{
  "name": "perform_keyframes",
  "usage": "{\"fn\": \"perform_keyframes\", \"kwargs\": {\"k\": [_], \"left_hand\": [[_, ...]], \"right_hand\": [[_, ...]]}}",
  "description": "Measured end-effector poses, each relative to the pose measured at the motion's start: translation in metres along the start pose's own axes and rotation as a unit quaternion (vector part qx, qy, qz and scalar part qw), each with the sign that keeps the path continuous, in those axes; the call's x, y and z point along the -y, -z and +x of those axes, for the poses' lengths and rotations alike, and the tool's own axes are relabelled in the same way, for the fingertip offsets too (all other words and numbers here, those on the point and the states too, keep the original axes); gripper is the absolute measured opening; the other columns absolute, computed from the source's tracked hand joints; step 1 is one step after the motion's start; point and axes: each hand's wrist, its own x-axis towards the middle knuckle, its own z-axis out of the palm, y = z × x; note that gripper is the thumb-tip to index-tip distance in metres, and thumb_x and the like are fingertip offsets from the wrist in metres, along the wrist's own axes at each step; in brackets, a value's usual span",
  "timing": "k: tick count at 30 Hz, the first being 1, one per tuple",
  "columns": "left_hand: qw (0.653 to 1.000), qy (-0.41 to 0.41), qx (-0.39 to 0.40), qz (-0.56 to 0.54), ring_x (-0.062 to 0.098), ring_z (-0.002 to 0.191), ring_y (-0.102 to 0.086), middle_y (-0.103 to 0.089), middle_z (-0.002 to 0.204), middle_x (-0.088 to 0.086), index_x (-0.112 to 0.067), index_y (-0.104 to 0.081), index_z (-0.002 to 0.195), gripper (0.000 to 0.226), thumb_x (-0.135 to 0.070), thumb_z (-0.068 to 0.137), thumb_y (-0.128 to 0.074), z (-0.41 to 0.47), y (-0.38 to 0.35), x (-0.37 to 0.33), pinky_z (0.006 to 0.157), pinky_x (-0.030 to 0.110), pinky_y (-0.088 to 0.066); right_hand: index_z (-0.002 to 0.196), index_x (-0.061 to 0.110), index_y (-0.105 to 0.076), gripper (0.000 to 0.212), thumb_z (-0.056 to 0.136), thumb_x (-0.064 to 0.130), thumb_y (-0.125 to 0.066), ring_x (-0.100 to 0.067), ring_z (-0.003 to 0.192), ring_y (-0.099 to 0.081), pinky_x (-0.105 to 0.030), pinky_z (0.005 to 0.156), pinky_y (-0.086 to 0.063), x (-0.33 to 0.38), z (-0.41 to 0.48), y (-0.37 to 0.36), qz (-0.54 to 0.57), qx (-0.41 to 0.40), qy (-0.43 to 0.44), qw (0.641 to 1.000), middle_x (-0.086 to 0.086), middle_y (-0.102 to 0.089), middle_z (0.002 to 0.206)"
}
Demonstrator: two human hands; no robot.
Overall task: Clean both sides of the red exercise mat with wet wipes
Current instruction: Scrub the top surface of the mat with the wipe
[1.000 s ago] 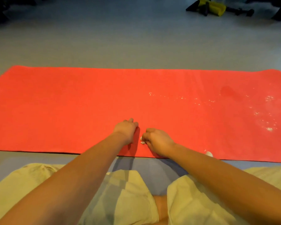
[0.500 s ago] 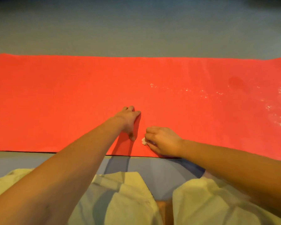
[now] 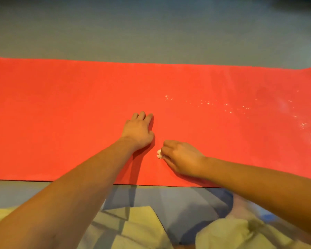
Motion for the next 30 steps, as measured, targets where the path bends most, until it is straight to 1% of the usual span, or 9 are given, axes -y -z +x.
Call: {"fn": "perform_keyframes", "kwargs": {"k": [4, 8, 11, 13, 15, 18, 21, 25, 30], "left_hand": [[1.000, -0.001, -0.028, -0.004, 0.029, 0.122, -0.047, -0.051, 0.127, 0.004, -0.023, -0.053, 0.136, 0.056, -0.038, 0.082, -0.054, 0.010, -0.010, 0.004, 0.094, 0.046, -0.047], [0.999, 0.010, -0.041, -0.004, 0.029, 0.115, -0.053, -0.055, 0.119, 0.004, -0.018, -0.054, 0.123, 0.046, -0.028, 0.078, -0.059, 0.018, -0.011, 0.001, 0.087, 0.044, -0.046], [0.999, 0.014, -0.042, -0.017, 0.031, 0.110, -0.056, -0.057, 0.116, 0.005, -0.017, -0.054, 0.122, 0.045, -0.023, 0.078, -0.058, 0.027, -0.010, 0.000, 0.083, 0.044, -0.045], [0.998, 0.001, -0.055, -0.039, 0.033, 0.105, -0.058, -0.057, 0.111, 0.007, -0.016, -0.057, 0.116, 0.038, -0.019, 0.079, -0.059, 0.033, -0.011, 0.005, 0.079, 0.043, -0.046], [0.995, -0.017, -0.087, -0.052, 0.035, 0.099, -0.058, -0.055, 0.105, 0.008, -0.015, -0.059, 0.109, 0.029, -0.018, 0.081, -0.056, 0.039, -0.013, 0.014, 0.074, 0.044, -0.045], [0.988, -0.045, -0.140, -0.055, 0.034, 0.097, -0.054, -0.053, 0.105, 0.008, -0.015, -0.062, 0.103, 0.033, -0.025, 0.079, -0.042, 0.051, -0.018, 0.023, 0.072, 0.045, -0.044], [0.985, -0.032, -0.162, -0.051, 0.030, 0.105, -0.052, -0.056, 0.114, 0.002, -0.021, -0.058, 0.102, 0.032, -0.025, 0.074, -0.044, 0.059, -0.024, 0.021, 0.076, 0.044, -0.042], [0.981, -0.028, -0.186, -0.053, 0.029, 0.107, -0.052, -0.058, 0.115, 0.001, -0.019, -0.056, 0.102, 0.032, -0.024, 0.072, -0.044, 0.057, -0.031, 0.017, 0.081, 0.045, -0.043], [0.983, -0.027, -0.179, -0.037, 0.027, 0.121, -0.050, -0.056, 0.135, 0.000, -0.020, -0.061, 0.124, 0.057, -0.028, 0.071, -0.041, 0.058, -0.030, 0.018, 0.088, 0.045, -0.044]], "right_hand": [[0.095, 0.021, -0.061, 0.008, 0.095, 0.025, -0.054, -0.026, 0.082, -0.058, -0.042, 0.062, -0.049, -0.027, 0.032, 0.000, -0.011, -0.008, 0.001, 1.000, 0.000, -0.052, 0.093], [0.093, 0.017, -0.064, 0.013, 0.094, 0.022, -0.053, -0.030, 0.083, -0.061, -0.043, 0.061, -0.048, -0.069, 0.086, 0.008, -0.033, -0.059, -0.096, 0.993, -0.002, -0.054, 0.092], [0.090, 0.014, -0.063, 0.009, 0.092, 0.013, -0.055, -0.032, 0.083, -0.060, -0.037, 0.058, -0.039, -0.073, 0.105, 0.011, -0.043, -0.057, -0.137, 0.988, -0.004, -0.055, 0.090], [0.090, 0.014, -0.062, 0.007, 0.093, 0.013, -0.057, -0.032, 0.085, -0.059, -0.037, 0.058, -0.036, -0.061, 0.098, 0.006, -0.066, -0.061, -0.122, 0.988, -0.006, -0.055, 0.090], [0.090, 0.015, -0.060, 0.006, 0.095, 0.016, -0.057, -0.030, 0.085, -0.058, -0.039, 0.057, -0.043, -0.047, 0.081, 0.000, -0.070, -0.059, -0.088, 0.992, -0.005, -0.053, 0.090], [0.088, 0.016, -0.060, 0.007, 0.094, 0.019, -0.059, -0.028, 0.081, -0.056, -0.041, 0.055, -0.048, -0.042, 0.061, -0.002, -0.068, -0.051, -0.035, 0.996, -0.003, -0.052, 0.088], [0.089, 0.017, -0.065, 0.006, 0.093, 0.020, -0.063, -0.028, 0.081, -0.058, -0.037, 0.054, -0.043, -0.059, 0.078, 0.004, -0.069, -0.068, -0.052, 0.994, -0.003, -0.054, 0.086], [0.094, 0.016, -0.072, 0.012, 0.089, 0.017, -0.062, -0.036, 0.087, -0.063, -0.036, 0.060, -0.035, -0.116, 0.144, 0.013, -0.085, -0.077, -0.145, 0.983, -0.008, -0.060, 0.091], [0.100, 0.013, -0.075, 0.020, 0.087, 0.013, -0.059, -0.038, 0.094, -0.064, -0.034, 0.064, -0.031, -0.160, 0.205, 0.028, -0.096, -0.068, -0.222, 0.968, -0.013, -0.066, 0.103]]}}
